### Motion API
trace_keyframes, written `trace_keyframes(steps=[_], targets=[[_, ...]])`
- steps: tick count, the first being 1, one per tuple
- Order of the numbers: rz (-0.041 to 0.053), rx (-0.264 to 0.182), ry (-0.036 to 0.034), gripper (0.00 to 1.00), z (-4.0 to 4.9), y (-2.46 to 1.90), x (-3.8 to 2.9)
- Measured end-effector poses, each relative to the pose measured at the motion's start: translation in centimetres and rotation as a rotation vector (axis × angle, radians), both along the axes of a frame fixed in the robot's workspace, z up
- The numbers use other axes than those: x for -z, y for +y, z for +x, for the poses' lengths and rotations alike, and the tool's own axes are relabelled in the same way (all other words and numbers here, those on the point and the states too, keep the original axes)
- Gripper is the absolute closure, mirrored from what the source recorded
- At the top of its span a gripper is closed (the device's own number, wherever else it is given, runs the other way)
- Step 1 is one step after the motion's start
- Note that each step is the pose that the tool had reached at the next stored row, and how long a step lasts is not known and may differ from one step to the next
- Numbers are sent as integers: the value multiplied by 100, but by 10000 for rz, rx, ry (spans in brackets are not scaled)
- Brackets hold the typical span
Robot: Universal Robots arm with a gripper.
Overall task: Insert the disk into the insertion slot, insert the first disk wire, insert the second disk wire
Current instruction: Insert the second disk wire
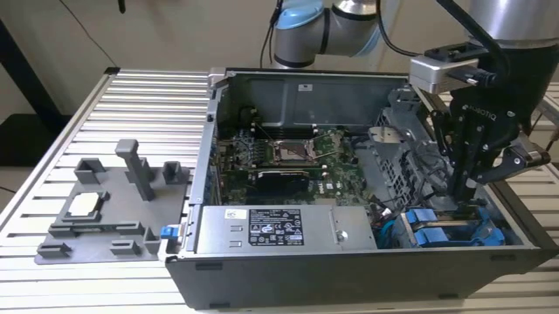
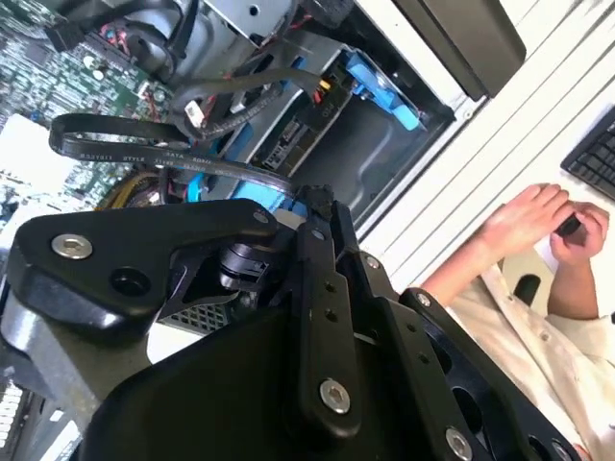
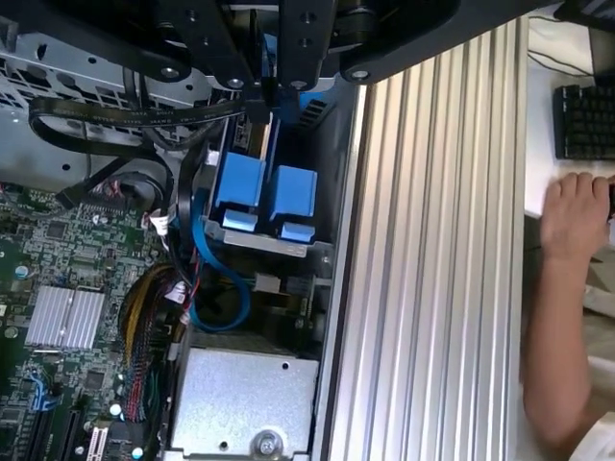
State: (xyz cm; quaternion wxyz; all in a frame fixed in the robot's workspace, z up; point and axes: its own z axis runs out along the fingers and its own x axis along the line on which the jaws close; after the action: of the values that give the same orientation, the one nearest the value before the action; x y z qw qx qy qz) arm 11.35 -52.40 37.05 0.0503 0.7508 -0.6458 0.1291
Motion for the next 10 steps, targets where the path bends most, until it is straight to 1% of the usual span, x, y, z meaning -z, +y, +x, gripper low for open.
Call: trace_keyframes(steps=[2, 6, 10], targets=[[242, 11, 0, 84, 0, -9, 0], [664, 24, 0, 84, 0, -35, 0], [1168, 25, 1, 84, 0, -78, 0]])
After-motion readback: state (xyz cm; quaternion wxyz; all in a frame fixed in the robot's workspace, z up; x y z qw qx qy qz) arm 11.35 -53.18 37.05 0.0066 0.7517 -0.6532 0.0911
